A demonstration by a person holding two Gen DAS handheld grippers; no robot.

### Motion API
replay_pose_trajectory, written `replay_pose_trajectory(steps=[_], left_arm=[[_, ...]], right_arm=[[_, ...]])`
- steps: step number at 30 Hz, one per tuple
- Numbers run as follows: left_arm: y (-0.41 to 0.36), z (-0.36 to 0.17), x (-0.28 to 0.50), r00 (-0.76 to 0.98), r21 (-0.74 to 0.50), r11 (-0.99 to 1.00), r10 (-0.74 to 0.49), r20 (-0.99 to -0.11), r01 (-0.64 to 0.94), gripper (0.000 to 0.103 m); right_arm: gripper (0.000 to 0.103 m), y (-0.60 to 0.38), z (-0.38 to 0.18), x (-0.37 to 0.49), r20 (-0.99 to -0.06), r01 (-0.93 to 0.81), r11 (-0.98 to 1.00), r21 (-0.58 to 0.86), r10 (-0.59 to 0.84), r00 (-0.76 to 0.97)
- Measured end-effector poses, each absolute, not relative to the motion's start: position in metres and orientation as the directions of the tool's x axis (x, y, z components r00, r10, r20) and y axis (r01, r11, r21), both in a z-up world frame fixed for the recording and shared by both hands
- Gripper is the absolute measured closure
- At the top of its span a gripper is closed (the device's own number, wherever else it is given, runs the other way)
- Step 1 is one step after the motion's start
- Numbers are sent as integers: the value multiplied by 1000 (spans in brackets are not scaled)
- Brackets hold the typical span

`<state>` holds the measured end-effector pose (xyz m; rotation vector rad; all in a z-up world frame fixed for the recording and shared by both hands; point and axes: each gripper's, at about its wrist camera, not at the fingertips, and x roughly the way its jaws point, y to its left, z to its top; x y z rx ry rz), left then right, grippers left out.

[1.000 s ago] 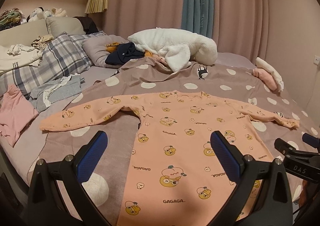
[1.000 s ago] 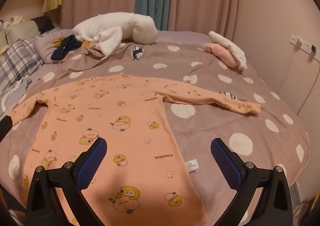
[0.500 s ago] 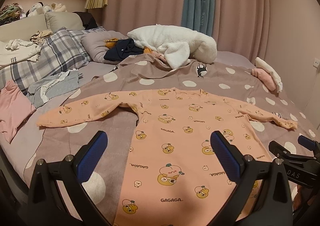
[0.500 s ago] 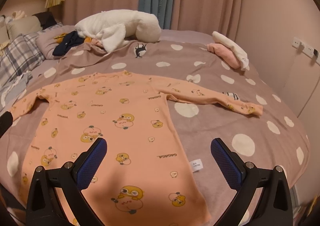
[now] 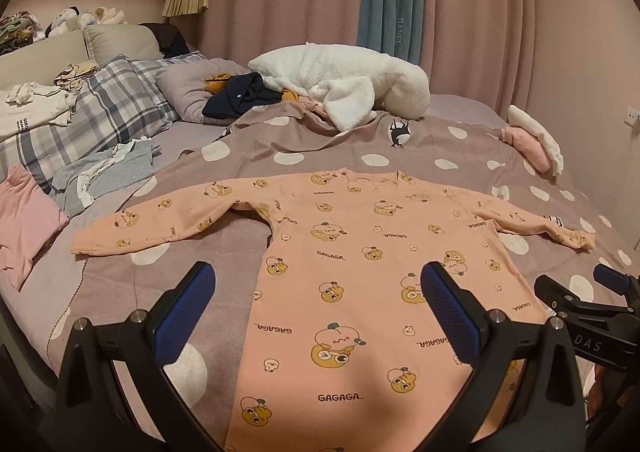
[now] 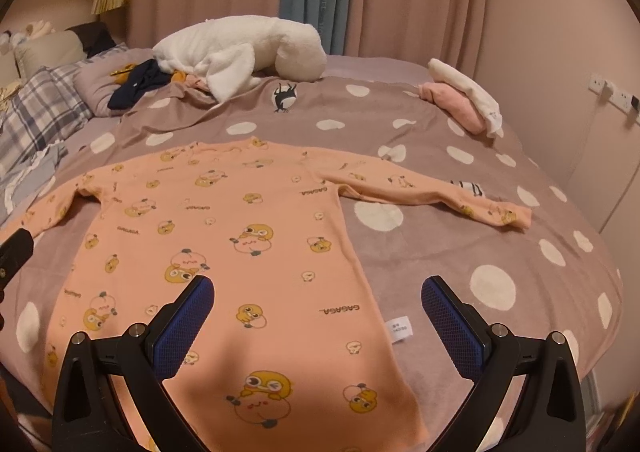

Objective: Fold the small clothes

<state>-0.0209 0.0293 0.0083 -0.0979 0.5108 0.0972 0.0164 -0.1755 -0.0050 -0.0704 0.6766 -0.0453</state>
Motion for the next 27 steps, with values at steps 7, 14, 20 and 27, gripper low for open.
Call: replay_pose_trajectory(steps=[7,14,20,27], left_arm=[[27,7,-16,861,-66,991,68,-504,-117,0],[25,5,-11,853,-58,990,80,-516,-128,0],[28,1,3,839,-86,984,85,-537,-156,0],[16,-14,25,823,-113,974,101,-558,-196,0]], right_arm=[[0,-186,-5,19,-634,4,1000,14,6,774],[0,-224,-6,31,-633,24,986,165,87,769],[0,-277,13,68,-601,-21,962,271,186,777],[0,-408,-6,122,-614,159,865,475,197,764]])
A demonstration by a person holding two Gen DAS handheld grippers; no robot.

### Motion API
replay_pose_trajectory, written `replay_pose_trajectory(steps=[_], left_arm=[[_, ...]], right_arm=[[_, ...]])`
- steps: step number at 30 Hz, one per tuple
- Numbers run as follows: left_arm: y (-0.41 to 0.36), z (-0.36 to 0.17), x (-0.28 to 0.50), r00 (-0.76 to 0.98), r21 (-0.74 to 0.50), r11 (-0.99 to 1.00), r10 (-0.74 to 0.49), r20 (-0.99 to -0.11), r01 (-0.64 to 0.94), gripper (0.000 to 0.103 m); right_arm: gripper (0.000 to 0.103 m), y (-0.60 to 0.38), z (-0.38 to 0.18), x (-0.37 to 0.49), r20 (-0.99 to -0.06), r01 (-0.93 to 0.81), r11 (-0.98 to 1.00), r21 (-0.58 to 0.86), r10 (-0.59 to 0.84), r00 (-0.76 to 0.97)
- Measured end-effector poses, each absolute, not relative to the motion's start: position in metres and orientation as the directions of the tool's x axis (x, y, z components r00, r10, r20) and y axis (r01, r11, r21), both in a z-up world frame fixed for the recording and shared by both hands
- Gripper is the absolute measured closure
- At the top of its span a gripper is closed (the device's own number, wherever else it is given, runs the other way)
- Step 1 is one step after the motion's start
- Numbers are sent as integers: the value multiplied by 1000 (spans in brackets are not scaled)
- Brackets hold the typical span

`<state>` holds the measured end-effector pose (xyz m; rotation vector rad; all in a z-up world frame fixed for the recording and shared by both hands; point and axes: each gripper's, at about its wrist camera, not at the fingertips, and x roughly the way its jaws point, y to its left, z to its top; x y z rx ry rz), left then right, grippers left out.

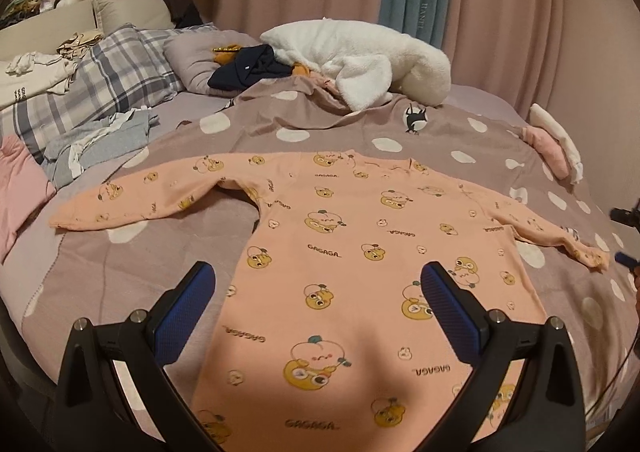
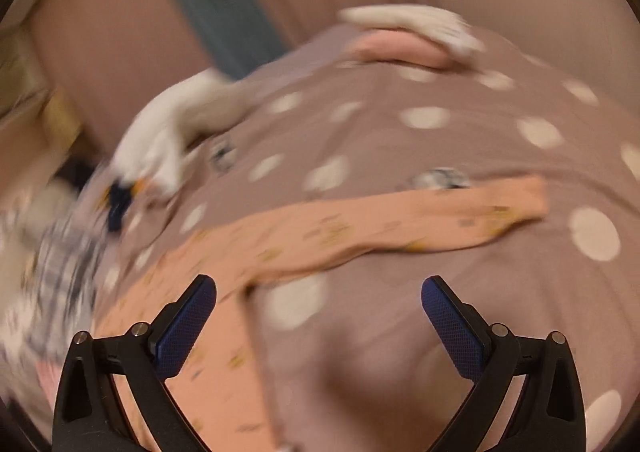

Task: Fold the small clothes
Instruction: 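Grasp the sleeve edge of the peach garment with the right tool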

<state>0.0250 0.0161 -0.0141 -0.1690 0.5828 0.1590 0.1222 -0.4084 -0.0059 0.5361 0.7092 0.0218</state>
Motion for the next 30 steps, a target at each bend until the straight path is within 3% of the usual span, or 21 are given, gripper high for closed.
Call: replay_pose_trajectory(steps=[4,8,14,18,21,24,30], left_arm=[[-2,-22,34,824,-102,979,91,-560,-178,0],[-22,-32,43,807,-116,984,42,-590,-136,0],[-56,-45,48,768,-99,994,-22,-640,-54,0],[-69,-50,44,758,-40,999,-21,-652,-7,0],[-69,-50,43,767,-8,1000,10,-642,-20,0],[-64,-51,47,761,-23,999,5,-648,-26,0],[-51,-45,46,766,-63,997,-3,-643,-49,0]], right_arm=[[0,-484,-46,127,-547,249,685,684,256,797],[1,-540,-87,133,-609,419,549,723,221,762],[18,-554,-99,126,-551,357,530,769,267,791],[52,-572,-106,134,-556,399,496,771,220,801],[65,-583,-114,138,-539,403,454,795,222,813],[94,-588,-120,135,-530,422,402,812,207,822],[98,-586,-105,128,-471,375,381,845,198,860]])
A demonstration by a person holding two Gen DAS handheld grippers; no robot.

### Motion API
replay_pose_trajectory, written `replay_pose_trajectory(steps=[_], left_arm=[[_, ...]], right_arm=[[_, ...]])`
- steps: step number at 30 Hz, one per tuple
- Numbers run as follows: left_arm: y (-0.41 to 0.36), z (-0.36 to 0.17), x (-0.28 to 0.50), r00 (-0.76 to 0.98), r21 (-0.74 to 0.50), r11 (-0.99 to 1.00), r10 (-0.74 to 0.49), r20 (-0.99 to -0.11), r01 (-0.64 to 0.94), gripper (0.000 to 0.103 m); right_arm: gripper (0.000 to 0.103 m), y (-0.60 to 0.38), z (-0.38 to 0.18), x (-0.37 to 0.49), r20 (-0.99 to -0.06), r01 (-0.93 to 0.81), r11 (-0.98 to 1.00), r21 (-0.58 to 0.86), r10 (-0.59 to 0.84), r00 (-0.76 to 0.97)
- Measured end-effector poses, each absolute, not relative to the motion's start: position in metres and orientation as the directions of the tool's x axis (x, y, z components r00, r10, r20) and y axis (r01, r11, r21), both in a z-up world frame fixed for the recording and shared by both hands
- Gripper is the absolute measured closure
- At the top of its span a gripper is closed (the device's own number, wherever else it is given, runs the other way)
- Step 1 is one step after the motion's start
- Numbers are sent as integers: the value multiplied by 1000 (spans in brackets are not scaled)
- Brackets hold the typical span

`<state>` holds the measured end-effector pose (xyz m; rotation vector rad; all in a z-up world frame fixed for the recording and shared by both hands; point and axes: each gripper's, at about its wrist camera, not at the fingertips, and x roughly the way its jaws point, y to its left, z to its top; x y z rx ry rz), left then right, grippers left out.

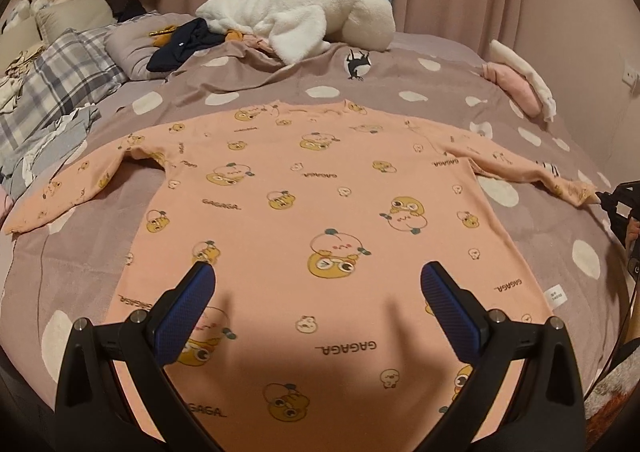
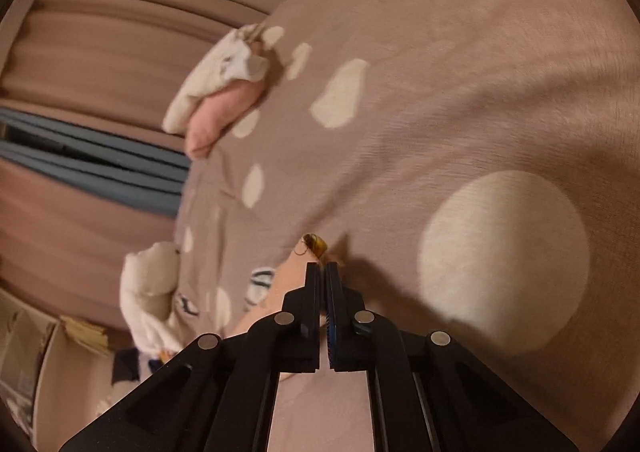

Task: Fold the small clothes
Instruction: 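Grasp the sleeve edge of the peach garment with the right tool, then lift the sleeve and side with the right tool and fold across the body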

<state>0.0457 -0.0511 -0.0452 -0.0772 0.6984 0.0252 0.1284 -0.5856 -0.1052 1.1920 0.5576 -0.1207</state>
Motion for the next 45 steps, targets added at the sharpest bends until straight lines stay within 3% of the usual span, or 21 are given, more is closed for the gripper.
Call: replay_pose_trajectory(steps=[6,15,26,32,38,45], left_arm=[[-26,-29,36,801,-78,990,44,-596,-113,0],[23,-10,29,812,-254,954,-18,-584,-162,0],[78,-6,12,800,-217,949,56,-598,-229,0],[127,-10,4,775,-257,914,91,-626,-315,0],[158,-12,-8,760,-233,910,122,-639,-342,0],[192,-12,-21,774,-335,861,100,-625,-382,0]], right_arm=[[99,-556,-55,145,-403,269,442,856,245,882],[99,-463,24,181,-484,212,663,717,255,837],[99,-303,71,228,-484,19,766,642,386,785],[99,-161,53,261,-556,-68,798,598,475,682],[99,-10,-5,276,-634,-157,800,580,563,529],[99,67,-45,271,-669,-225,756,615,651,359]])
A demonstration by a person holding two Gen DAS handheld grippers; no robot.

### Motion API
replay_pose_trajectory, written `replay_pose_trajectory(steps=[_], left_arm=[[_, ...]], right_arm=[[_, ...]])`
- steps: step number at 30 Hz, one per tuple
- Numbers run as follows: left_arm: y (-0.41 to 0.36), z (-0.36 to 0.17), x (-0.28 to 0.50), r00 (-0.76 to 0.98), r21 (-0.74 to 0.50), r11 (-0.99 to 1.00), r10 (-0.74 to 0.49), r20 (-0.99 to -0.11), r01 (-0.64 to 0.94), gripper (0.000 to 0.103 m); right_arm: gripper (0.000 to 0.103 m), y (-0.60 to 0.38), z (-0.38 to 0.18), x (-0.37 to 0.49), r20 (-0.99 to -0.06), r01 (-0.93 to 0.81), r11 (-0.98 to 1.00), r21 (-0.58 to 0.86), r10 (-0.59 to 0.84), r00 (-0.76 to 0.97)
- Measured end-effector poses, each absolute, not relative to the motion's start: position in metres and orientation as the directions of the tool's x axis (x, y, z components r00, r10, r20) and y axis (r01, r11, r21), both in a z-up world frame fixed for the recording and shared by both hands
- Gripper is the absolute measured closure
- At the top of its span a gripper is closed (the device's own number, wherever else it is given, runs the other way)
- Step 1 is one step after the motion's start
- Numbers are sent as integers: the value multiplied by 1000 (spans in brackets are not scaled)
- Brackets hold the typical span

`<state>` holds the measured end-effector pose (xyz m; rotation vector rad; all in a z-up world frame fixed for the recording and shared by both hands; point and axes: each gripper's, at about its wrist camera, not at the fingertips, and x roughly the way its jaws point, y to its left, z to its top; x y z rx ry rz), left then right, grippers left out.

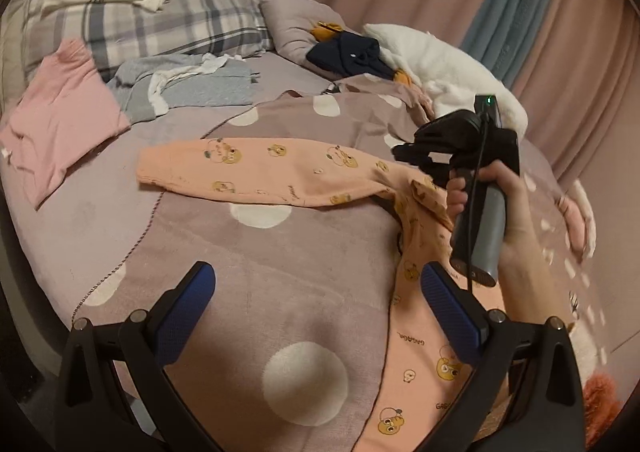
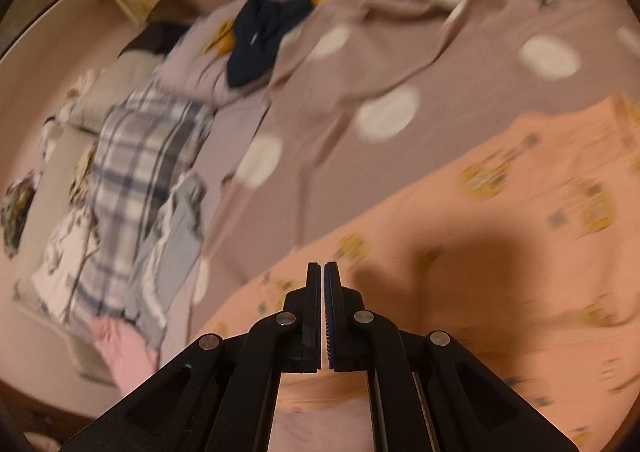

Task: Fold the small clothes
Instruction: 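Lift the sleeve and side with the right tool and fold across the body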

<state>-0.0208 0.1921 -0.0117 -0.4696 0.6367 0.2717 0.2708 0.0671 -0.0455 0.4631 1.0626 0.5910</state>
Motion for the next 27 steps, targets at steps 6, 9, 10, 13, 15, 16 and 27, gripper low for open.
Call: replay_pose_trajectory(steps=[6,9,10,13,15,16,27], left_arm=[[211,-18,-25,735,-299,842,158,-659,-449,0],[220,-23,-26,733,-325,828,144,-665,-457,0],[222,-25,-26,735,-336,826,132,-666,-453,0],[227,-31,-23,724,-352,810,125,-679,-470,0],[227,-36,-18,710,-366,784,131,-692,-501,0],[225,-38,-16,706,-373,778,123,-698,-505,0],[241,-84,-1,704,-490,667,75,-706,-562,0]], right_arm=[[88,73,-19,257,-635,-322,733,600,680,366],[37,54,-6,252,-646,-312,759,571,651,398],[33,40,-3,247,-648,-293,765,574,643,408],[33,6,-2,234,-633,-286,766,576,639,437],[33,-20,-5,221,-653,-253,799,546,595,469],[30,-32,-9,213,-657,-239,808,539,581,480],[24,-118,-89,106,-706,-311,843,438,537,462]])
